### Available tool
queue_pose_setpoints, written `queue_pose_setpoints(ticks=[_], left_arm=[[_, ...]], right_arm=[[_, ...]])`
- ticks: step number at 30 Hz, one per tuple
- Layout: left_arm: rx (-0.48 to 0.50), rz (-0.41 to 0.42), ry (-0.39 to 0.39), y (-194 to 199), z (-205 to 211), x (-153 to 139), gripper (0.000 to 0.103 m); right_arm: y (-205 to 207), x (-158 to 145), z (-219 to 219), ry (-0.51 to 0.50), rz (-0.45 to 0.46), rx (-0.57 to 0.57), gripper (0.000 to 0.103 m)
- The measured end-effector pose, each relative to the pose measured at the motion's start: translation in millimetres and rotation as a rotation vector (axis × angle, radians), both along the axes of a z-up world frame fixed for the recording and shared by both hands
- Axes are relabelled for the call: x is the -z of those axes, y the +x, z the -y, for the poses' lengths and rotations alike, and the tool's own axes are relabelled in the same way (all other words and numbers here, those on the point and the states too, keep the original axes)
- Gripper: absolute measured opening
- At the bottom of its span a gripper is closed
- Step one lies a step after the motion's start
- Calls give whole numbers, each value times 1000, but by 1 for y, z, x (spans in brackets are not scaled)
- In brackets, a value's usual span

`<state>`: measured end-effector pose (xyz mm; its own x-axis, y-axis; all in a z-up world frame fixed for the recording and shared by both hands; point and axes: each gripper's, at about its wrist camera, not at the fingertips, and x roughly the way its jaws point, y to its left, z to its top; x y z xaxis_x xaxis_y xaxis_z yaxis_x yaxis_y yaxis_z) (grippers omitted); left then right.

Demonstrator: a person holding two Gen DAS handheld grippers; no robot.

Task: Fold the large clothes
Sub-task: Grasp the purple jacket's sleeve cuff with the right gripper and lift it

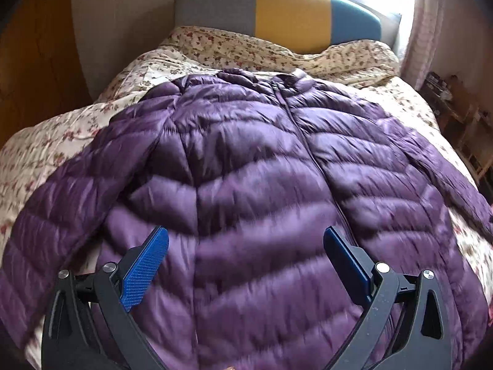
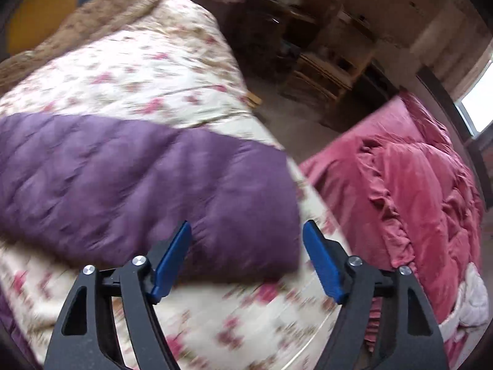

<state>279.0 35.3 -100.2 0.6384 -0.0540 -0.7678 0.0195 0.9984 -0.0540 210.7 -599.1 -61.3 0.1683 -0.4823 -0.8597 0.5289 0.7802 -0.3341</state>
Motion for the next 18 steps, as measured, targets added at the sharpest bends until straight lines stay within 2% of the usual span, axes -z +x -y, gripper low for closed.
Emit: queue_pose_setpoints(ticks=[2,4,8,11,13,15,16,18], left_arm=[[-1,5,7,13,0,1,100],[1,15,21,26,1,3,100],[16,19,36,42,3,9,100],[19,-1,26,48,4,18,100],[18,-7,22,52,4,21,100],[16,-14,12,55,3,25,100],[14,-18,8,56,3,27,100],[13,-23,-2,57,1,29,100]], right_arm=[[11,11,10,-24,-57,10,71],[21,24,19,2,-97,10,75],[27,34,19,-62,-111,17,96],[25,37,27,-4,-86,29,95],[22,37,36,75,-55,35,87],[20,36,38,151,-20,28,67],[21,35,37,175,-8,18,60],[25,34,30,202,2,-16,35]])
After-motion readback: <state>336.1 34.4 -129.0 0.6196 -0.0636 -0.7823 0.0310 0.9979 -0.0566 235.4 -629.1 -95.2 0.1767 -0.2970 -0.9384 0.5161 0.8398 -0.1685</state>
